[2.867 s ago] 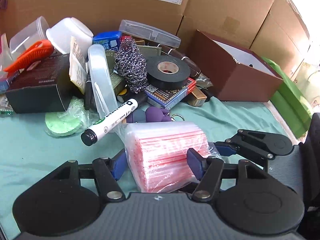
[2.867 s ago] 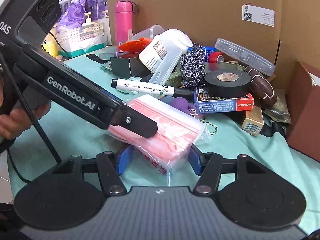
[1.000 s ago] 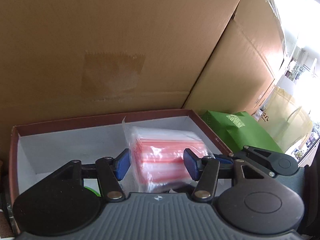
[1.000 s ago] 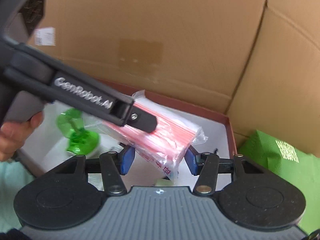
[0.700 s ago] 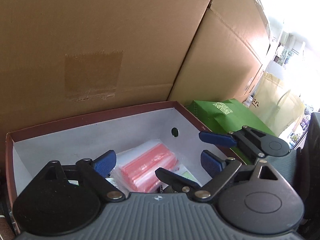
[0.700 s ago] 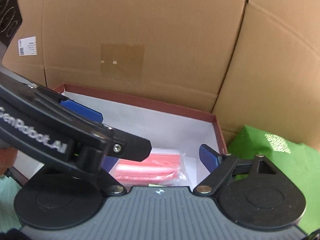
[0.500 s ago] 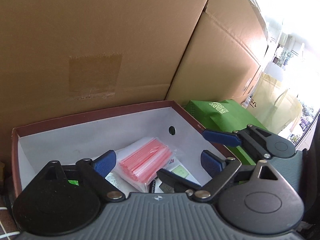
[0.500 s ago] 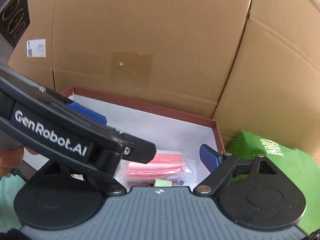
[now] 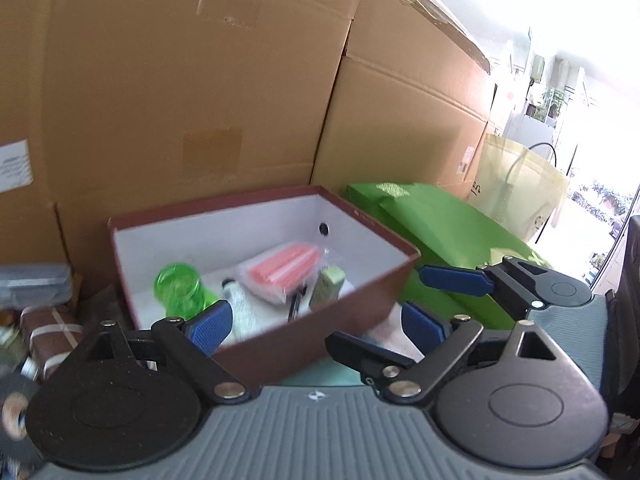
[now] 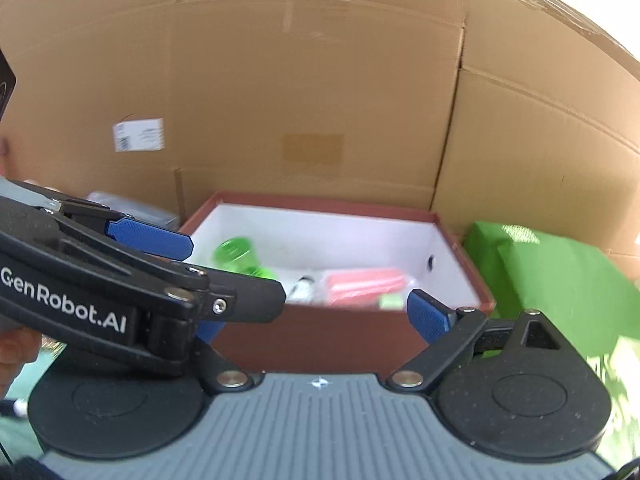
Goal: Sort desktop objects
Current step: 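Withdraw the right gripper from the shoebox toward the white marker, then grasp the white whiteboard marker with the right gripper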
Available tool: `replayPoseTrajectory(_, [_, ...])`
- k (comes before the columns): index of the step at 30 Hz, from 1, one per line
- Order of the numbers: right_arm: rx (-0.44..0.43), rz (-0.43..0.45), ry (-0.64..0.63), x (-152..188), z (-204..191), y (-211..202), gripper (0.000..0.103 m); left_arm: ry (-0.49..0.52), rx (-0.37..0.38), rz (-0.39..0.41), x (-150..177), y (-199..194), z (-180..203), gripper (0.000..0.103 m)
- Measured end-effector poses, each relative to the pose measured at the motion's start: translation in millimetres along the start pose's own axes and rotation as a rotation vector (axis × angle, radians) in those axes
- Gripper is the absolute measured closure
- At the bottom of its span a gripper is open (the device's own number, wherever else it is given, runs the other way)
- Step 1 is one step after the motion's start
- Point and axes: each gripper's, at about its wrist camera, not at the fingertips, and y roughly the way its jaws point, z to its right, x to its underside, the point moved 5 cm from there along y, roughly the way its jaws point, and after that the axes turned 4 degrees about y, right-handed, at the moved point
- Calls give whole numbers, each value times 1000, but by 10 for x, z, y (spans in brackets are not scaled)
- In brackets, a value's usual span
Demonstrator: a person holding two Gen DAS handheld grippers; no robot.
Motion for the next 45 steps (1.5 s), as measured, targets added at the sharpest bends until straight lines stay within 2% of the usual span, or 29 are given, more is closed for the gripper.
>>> replayPoseTrajectory(5, [-51, 1, 11, 315, -353, -283, 10, -22, -11, -31, 379, -308, 7, 9])
replayPoseTrajectory(10, [-137, -27, 29, 639, -696, -396, 10, -10, -83, -32, 763, -611, -57, 9])
replayPoseTrajectory(17, [-273, -90, -17, 1006, -1217, -372, 10, -69, -169, -65, 1250, -986, -339, 9])
replayPoseTrajectory(22, [-331, -134, -28, 1138, -1480, -311, 10, -135, -219, -104, 1489, -1088, -579, 9])
replayPoseTrajectory(26, [-343, -158, -19, 1173, -1559, -281, 10, -174, -234, -120, 1556, -1094, -721, 11])
replayPoseTrajectory(29, [-355, -169, -30, 1195, -1595, -292, 12, -193, -225, -129, 1601, -1094, -788, 18])
replayPoseTrajectory(31, [-377, -191, -33, 1215, -1620, -281, 21, -205, -218, -143, 1627, -1082, -826, 29])
replayPoseTrajectory(33, [-411, -215, -30, 1234, -1650, -267, 23, -218, -206, -158, 1657, -1068, -848, 34])
replayPoseTrajectory(37, [-480, -234, -26, 1253, -1752, -271, 24, -233, -187, -175, 1691, -1044, -890, 45])
replayPoseTrajectory(40, [-498, -238, -28, 1250, -1818, -242, 24, -236, -156, -186, 1687, -1023, -887, 53])
replayPoseTrajectory(45, [-518, -231, -20, 1222, -1892, -168, 23, -224, -136, -200, 1681, -990, -864, 57])
